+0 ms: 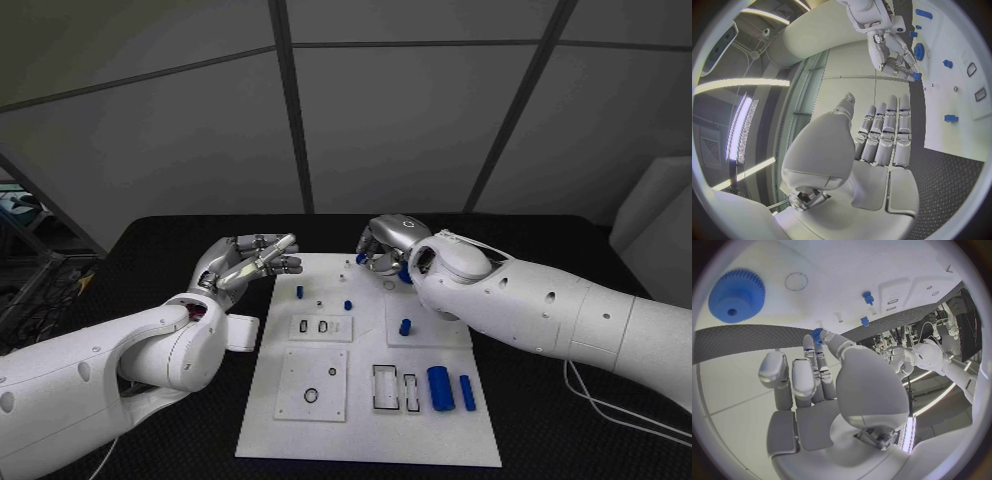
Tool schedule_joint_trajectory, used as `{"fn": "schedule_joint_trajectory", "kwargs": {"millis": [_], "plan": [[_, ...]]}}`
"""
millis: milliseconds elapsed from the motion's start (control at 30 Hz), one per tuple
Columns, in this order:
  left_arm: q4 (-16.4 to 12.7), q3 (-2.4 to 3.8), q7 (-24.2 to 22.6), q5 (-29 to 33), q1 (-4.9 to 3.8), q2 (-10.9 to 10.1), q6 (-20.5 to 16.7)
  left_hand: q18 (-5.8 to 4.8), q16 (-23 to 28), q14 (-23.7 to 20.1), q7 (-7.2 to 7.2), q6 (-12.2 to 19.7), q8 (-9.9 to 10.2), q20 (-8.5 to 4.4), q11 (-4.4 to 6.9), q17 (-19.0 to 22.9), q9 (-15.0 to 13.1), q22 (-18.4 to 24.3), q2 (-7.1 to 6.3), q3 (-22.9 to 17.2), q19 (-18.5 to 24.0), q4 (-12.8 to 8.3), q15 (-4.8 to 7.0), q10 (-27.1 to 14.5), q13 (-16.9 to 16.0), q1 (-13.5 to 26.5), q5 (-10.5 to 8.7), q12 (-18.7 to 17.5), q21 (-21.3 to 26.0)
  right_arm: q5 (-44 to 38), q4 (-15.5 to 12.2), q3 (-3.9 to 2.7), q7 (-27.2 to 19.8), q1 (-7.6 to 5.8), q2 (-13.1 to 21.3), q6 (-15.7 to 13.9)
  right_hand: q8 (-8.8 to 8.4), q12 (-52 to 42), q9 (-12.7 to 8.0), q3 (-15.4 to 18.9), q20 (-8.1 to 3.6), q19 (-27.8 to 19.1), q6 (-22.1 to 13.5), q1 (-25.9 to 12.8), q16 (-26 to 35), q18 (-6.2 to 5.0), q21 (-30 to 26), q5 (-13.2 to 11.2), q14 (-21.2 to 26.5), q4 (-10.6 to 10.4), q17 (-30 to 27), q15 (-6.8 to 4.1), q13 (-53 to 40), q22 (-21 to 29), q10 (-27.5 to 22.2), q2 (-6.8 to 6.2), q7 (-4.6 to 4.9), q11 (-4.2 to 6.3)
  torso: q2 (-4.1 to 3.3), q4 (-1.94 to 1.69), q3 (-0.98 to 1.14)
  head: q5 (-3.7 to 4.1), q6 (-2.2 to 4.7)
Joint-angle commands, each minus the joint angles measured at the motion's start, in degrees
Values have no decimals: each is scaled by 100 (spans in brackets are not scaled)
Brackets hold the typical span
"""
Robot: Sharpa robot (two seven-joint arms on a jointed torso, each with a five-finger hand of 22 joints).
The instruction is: Assemble the parts on the task board
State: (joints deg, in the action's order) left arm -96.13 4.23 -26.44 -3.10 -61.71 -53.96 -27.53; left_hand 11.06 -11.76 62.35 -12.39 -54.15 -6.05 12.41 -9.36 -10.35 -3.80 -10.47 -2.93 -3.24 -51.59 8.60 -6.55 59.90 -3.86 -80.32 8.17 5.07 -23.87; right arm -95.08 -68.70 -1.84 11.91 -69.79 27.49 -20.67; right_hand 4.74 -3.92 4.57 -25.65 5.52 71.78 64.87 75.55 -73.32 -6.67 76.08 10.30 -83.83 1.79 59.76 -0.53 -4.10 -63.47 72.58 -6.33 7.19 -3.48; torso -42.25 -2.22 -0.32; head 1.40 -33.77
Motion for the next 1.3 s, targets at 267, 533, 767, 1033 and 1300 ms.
{"fn": "schedule_joint_trajectory", "kwargs": {"millis": [267,533,767,1033,1300], "plan": [[18,6,-4,0,-25,39,69,-77,46,-4,-38,21,27,42,-35,-11,7,-8,22,-7,23,-30,-26,-19,3,8,-31,-20,-17,112,377,-4,-227,-20,-296,-144,24,32,6,-30,1,39,33,16,-48,117,30,-27,-183,-33,8,-30,5,-10,8,-5,28,-18,-15,-20,-7,26,-33],[16,7,11,0,-47,63,76,-77,50,-8,-38,20,30,43,-35,-12,7,-8,24,-6,29,-32,-27,-19,3,9,-31,-22,-16,195,606,-2,-335,-20,-459,-9,17,34,5,-29,3,40,27,8,-57,118,34,-25,-183,-42,19,-26,7,-16,2,-10,33,-22,-16,-14,-7,21,-55],[20,8,16,0,-60,80,84,-77,50,-8,-38,20,30,43,-35,-12,7,-8,24,-6,29,-32,-27,-19,3,9,-31,-22,-16,206,742,-1,-377,-19,-558,126,9,36,3,-30,6,34,21,-5,-63,118,34,-24,-181,-57,19,-21,9,-14,-9,-13,38,-28,-19,-17,-5,6,-80],[24,8,22,0,-69,87,96,-77,50,-8,-38,20,30,43,-35,-12,7,-8,24,-6,29,-32,-27,-19,3,9,-31,-22,-16,205,819,1,-385,-19,-606,267,7,36,3,-31,7,29,20,-8,-58,117,32,-23,-179,-62,8,-20,10,-9,-11,-11,39,-29,-20,-16,-4,-6,-122],[27,9,28,0,-82,81,104,-78,56,-13,-40,21,34,44,-37,-14,6,-7,27,-4,36,-34,-29,-21,3,11,-31,-27,-16,203,882,1,-362,-19,-636,403,-11,40,-1,-28,13,2,1,-26,-41,111,20,-25,-166,-80,-34,-12,14,16,-33,-25,47,-37,-18,-11,-5,-17,-132]]}}
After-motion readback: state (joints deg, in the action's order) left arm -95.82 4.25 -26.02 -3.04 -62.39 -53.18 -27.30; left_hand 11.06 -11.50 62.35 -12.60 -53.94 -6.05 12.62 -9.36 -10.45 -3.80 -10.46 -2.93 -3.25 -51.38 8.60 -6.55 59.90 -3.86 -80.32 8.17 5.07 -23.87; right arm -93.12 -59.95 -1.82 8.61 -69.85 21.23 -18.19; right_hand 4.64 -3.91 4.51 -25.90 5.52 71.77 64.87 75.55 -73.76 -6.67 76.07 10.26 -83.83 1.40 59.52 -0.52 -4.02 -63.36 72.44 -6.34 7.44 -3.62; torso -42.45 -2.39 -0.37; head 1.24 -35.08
